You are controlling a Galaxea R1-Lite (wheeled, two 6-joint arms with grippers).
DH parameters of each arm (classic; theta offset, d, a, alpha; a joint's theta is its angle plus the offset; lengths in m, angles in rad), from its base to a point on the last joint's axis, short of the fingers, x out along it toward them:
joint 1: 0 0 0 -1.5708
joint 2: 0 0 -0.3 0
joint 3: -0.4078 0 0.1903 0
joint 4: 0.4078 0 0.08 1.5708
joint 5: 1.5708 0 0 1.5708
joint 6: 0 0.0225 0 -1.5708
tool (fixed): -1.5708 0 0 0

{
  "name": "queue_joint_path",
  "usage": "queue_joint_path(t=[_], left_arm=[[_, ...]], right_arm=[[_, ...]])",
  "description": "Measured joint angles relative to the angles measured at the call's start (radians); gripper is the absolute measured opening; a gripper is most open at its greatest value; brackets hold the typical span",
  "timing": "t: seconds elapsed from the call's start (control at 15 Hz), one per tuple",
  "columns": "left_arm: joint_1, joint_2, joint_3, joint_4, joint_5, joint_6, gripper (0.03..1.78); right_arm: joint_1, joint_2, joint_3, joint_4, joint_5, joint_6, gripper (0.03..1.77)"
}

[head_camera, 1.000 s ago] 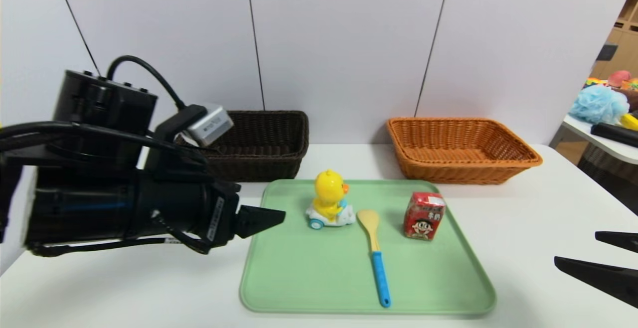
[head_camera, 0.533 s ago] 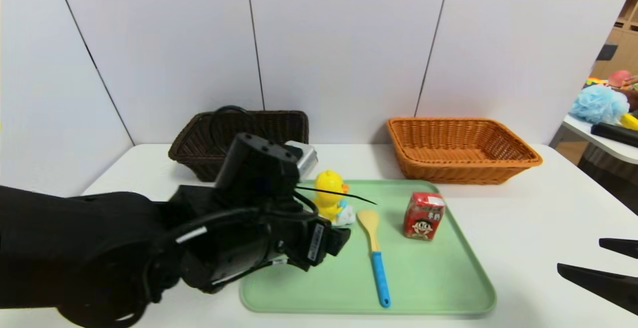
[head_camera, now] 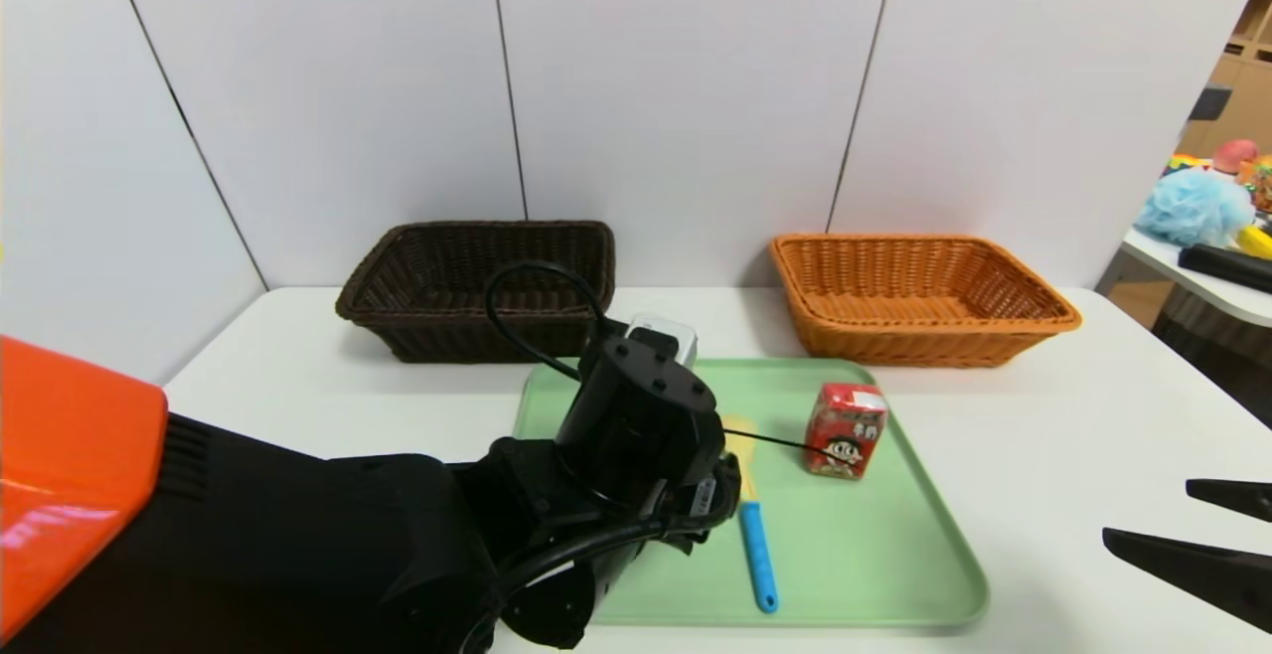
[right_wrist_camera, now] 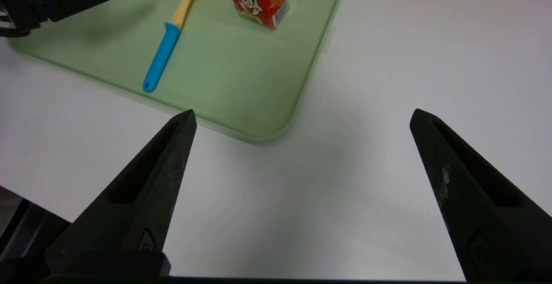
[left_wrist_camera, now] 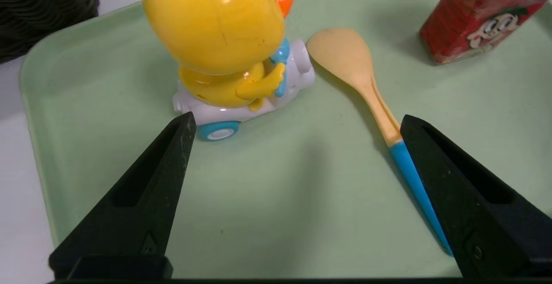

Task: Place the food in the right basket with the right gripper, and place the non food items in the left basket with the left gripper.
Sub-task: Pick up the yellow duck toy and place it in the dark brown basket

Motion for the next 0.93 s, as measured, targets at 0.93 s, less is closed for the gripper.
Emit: queue_joint_path(t=[0.93], left_arm=[[-0.002, 0.102, 0.030, -0.256, 0.169, 0.011, 1.69]], right_arm=[[0.010, -0.001, 0.008, 0.013, 0.008, -0.001, 1.71]])
